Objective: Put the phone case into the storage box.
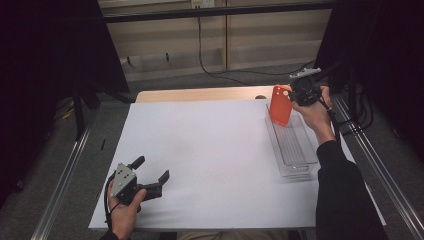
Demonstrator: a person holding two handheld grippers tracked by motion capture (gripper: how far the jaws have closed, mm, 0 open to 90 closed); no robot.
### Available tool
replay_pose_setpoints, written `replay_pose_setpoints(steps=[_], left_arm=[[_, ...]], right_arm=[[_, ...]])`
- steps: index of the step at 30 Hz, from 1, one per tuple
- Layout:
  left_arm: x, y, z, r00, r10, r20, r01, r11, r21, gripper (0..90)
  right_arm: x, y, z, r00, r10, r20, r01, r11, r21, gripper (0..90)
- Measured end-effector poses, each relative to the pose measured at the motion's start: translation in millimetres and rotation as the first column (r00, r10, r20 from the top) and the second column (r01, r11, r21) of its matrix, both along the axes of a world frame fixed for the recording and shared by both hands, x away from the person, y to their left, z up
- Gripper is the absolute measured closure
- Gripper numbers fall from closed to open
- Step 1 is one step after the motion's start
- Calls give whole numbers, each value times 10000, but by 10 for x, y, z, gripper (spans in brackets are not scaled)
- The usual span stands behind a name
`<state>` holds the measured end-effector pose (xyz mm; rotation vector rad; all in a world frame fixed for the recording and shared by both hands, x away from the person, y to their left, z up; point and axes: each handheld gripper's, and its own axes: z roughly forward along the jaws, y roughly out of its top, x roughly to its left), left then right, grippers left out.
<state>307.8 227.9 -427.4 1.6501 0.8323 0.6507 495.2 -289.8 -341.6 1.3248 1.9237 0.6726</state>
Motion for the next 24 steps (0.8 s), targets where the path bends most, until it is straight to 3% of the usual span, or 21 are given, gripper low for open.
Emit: replay_pose_setpoints(steps=[24], left_arm=[[22,15,-2,10000,-33,-52,33,10000,36,28]], right_arm=[[174,-94,-40,9993,-358,-72,362,9977,571,743]])
